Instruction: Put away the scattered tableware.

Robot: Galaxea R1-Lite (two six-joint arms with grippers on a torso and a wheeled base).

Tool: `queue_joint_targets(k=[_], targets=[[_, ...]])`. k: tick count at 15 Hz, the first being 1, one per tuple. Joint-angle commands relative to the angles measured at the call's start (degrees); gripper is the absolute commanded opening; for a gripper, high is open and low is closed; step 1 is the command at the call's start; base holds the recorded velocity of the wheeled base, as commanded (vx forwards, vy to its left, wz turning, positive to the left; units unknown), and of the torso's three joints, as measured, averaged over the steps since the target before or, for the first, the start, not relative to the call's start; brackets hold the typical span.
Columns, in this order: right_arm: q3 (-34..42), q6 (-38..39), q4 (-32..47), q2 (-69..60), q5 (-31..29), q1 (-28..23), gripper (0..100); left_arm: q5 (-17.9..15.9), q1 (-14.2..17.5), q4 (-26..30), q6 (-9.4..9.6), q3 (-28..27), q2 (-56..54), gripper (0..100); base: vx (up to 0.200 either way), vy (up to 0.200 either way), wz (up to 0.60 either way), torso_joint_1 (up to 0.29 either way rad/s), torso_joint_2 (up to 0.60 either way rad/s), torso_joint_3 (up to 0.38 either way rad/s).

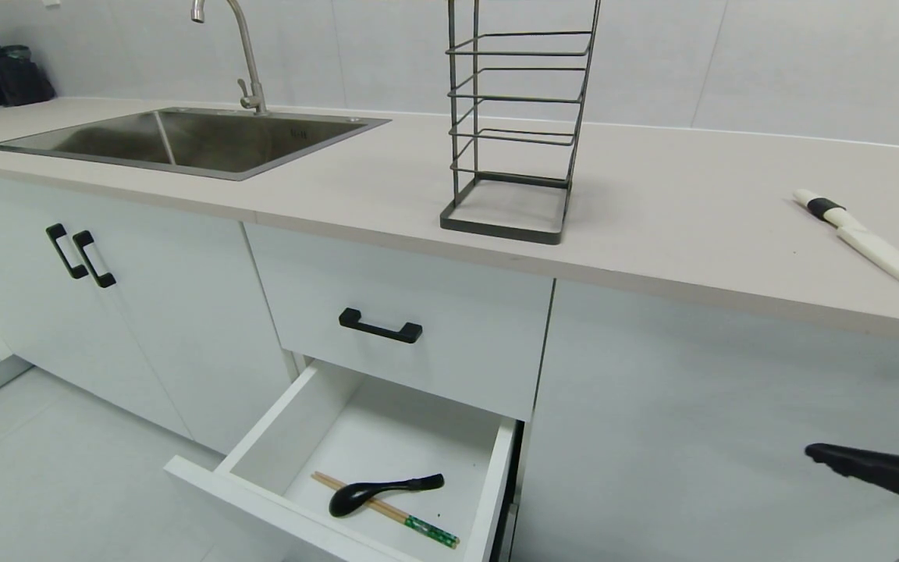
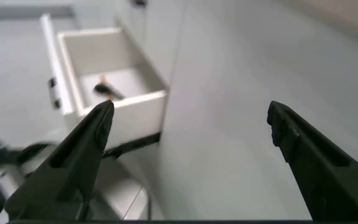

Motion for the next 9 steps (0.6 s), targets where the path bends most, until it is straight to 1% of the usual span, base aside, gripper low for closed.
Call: queue_joint_targets(k=[1, 3, 5, 6, 7, 9], targets=[[0.0, -0.1, 0.1, -14.6, 1.1, -9.1, 100, -0.1, 0.0, -0.1, -0.07, 0.0, 0.1, 100, 0.000, 0.000, 0.00, 0.000, 0.00, 0.000], [-4.1, 0.6, 0.0, -22.4, 1.0, -16.0, 100, -0.1, 0.0, -0.1, -0.07, 0.0, 0.1, 100, 0.000, 0.000, 0.00, 0.000, 0.00, 0.000], [-6.6, 2.3, 0.0, -28.3, 0.7, -20.9, 100, -0.1, 0.0, -0.1, 0.02, 0.0, 0.1, 100, 0.000, 0.000, 0.00, 0.000, 0.00, 0.000], [-6.2, 4.1, 0.3, -31.7, 0.4, -23.1, 100, -0.1, 0.0, -0.1, 0.02, 0.0, 0.1, 100, 0.000, 0.000, 0.00, 0.000, 0.00, 0.000], [-5.8, 4.8, 0.6, -33.1, 0.4, -24.3, 100, -0.1, 0.0, -0.1, 0.02, 0.0, 0.1, 100, 0.000, 0.000, 0.00, 0.000, 0.00, 0.000], [-2.6, 6.4, 4.7, -38.3, -0.6, -27.0, 100, -0.1, 0.0, -0.1, 0.02, 0.0, 0.1, 100, 0.000, 0.000, 0.00, 0.000, 0.00, 0.000]])
